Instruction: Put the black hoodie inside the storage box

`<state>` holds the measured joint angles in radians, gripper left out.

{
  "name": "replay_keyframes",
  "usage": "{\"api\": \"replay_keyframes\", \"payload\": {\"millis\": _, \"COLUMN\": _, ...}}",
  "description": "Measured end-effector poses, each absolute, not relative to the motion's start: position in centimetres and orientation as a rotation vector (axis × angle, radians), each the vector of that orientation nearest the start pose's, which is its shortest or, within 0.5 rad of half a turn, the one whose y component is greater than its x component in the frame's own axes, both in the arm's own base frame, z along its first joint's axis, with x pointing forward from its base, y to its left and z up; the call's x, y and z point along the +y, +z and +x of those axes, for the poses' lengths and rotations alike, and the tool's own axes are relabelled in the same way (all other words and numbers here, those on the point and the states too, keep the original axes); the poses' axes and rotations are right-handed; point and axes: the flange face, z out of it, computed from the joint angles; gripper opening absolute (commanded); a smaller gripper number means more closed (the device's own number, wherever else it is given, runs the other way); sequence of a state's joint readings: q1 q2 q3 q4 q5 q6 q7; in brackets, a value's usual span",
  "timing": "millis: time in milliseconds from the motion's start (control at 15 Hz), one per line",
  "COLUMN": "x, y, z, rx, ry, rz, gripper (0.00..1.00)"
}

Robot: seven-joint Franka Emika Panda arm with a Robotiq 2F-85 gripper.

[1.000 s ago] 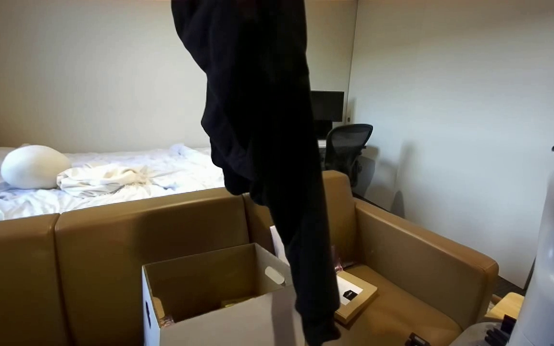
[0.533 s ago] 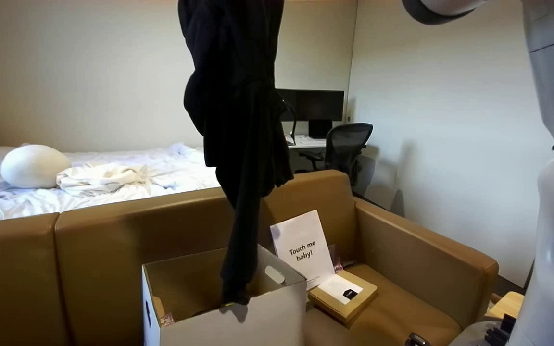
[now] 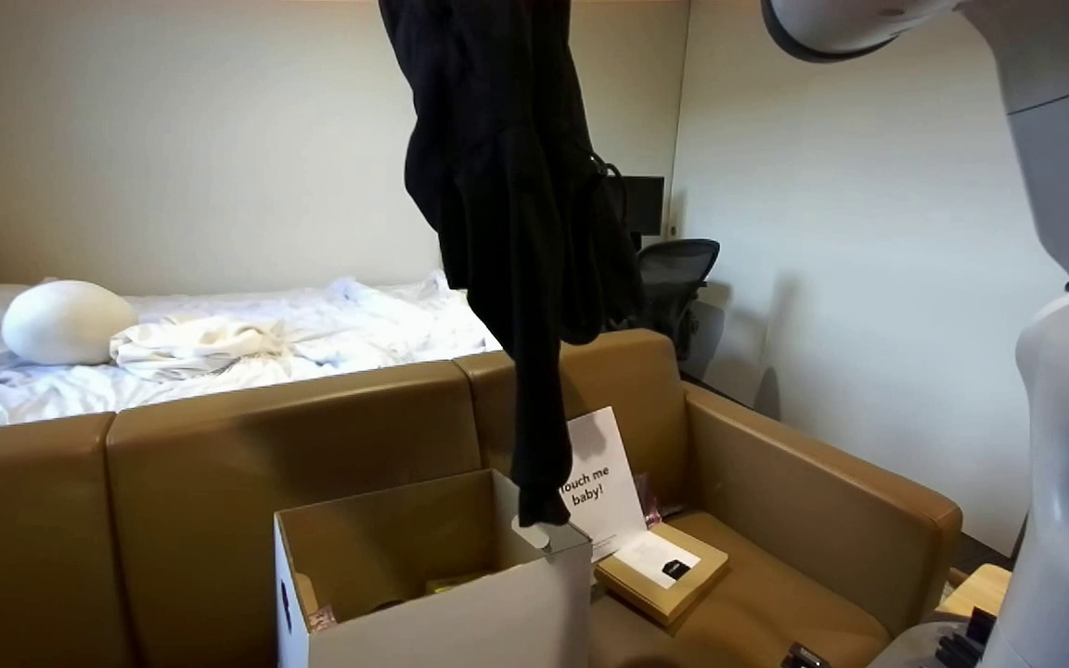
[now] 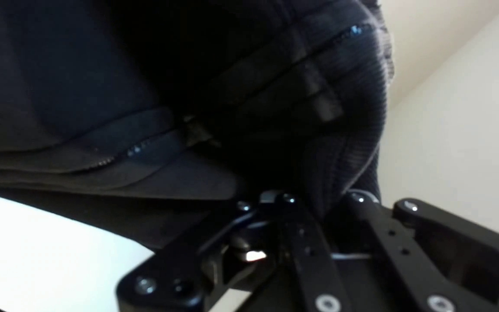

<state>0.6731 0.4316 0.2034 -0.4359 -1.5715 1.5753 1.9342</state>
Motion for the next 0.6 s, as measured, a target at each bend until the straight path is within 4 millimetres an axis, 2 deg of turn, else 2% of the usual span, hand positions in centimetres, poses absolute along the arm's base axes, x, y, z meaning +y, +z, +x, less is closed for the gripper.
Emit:
{"api": "replay_keyframes", "payload": {"millis": 267, "x": 28.5, "y": 91.8, "z": 49.0, "rx": 1.684, "ry": -1.919, "rz": -1.398, "gripper": 0.07}}
{"api": "replay_keyframes", "payload": {"millis": 600, "x": 29.8, "y": 89.1, "z": 53.1, "rx": 1.565, "ry": -2.065, "rz": -1.333, "gripper": 0.07}}
